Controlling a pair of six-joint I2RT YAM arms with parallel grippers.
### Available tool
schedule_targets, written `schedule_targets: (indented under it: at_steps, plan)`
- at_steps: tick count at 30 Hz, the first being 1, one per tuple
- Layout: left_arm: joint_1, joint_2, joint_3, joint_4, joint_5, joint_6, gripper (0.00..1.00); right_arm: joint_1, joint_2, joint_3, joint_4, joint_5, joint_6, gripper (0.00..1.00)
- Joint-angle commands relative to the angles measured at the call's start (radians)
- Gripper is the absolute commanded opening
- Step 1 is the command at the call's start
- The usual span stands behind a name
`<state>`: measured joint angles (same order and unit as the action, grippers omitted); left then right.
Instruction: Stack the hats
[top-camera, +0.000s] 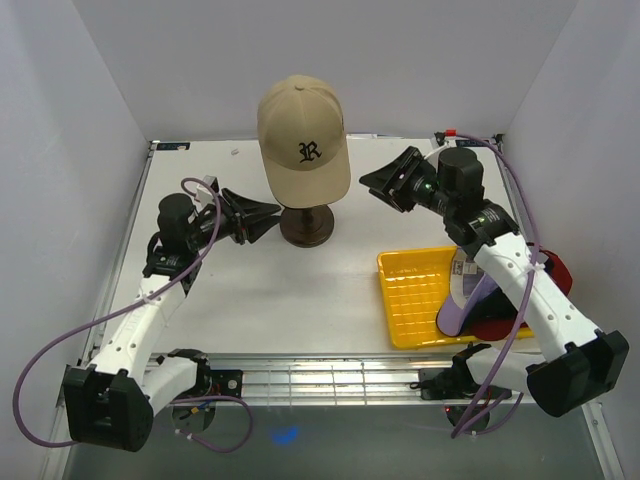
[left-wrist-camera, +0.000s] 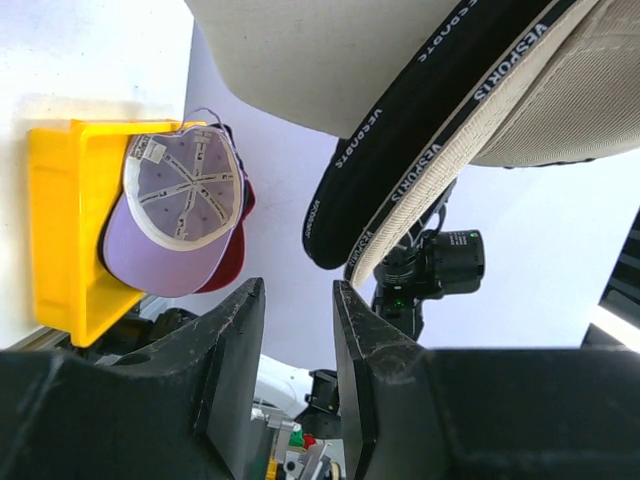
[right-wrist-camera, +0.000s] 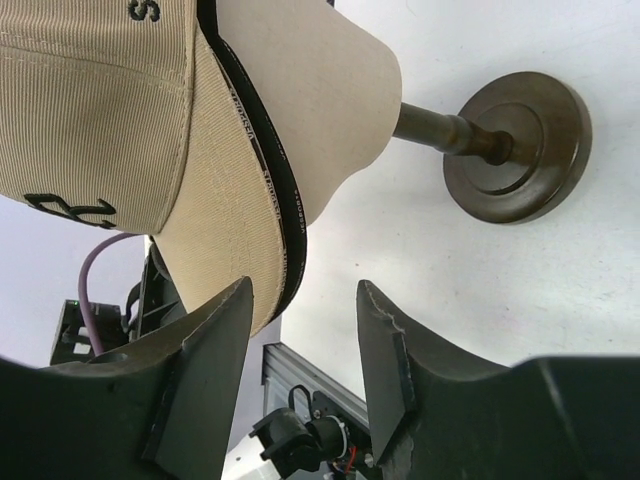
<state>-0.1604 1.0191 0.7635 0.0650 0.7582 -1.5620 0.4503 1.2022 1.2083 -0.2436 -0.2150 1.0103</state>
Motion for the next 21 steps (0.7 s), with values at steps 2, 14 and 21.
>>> schedule_targets:
  at_steps: [2,14,21]
  plan:
    - [0.005,-0.034,0.058,-0.063,-0.002,0.106,0.43,-0.012,-0.032,0.066,-0.036,0.029,-0.070,0.53]
    - [-0.022,-0.010,0.566,-0.395,-0.013,0.611,0.49,-0.027,-0.272,0.267,-0.480,0.262,-0.288,0.60]
    - [-0.489,0.154,0.735,-0.485,-0.413,0.799,0.50,-0.028,-0.443,0.269,-0.635,0.396,-0.260,0.62]
